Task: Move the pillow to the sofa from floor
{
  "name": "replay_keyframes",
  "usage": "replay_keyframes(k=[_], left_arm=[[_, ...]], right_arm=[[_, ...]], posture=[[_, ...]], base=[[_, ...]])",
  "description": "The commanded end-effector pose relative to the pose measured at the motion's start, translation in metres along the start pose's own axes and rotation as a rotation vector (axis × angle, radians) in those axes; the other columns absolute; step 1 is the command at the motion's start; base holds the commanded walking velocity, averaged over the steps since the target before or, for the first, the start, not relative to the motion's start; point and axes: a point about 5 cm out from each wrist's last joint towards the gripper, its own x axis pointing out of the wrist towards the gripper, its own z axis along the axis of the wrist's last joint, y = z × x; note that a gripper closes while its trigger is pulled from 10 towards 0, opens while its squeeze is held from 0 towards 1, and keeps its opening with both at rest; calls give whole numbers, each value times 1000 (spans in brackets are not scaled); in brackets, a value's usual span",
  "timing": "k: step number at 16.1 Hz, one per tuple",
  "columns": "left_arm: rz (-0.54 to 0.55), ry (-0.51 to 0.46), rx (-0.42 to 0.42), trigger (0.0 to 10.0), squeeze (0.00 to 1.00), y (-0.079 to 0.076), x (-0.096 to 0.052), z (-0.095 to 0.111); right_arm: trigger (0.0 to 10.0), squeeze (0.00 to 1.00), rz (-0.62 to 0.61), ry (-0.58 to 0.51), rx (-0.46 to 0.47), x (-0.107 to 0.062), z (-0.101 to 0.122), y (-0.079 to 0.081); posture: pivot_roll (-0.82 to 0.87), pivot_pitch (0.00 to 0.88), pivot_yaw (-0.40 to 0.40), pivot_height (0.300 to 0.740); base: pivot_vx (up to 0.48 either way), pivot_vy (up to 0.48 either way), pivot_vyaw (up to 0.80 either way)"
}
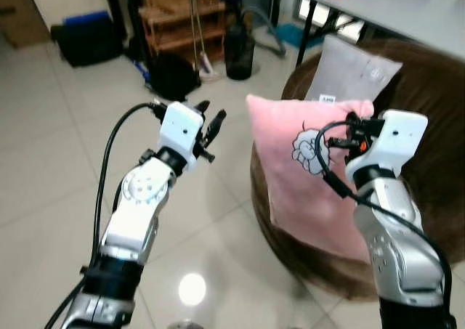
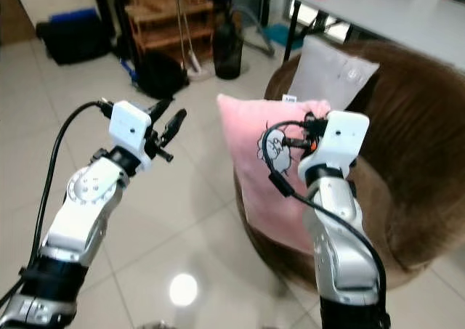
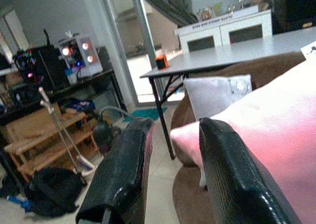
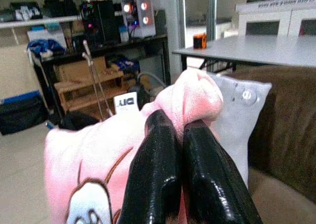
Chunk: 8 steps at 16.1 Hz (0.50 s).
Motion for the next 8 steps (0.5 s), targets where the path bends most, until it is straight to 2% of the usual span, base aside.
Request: replay_keyframes(k=[1,7,8], left_arm=[[-8,2,-4,10000,0,1,3,2],[-6,8,-7,10000,0,1,0,0],[-6,10,-7,10000,0,1,0,0]], right_arm=[[10000,0,10,-53,-2,1,12,2],[10000,0,27,-43,-6,2,10,4],[10000,0,26,-40,-5,2,10,4]], posture=[[-39,11,-4,740],[-37,13,-15,740],[-37,12,-15,740]], base=[[341,0,0],[343,0,0],[349,0,-550]])
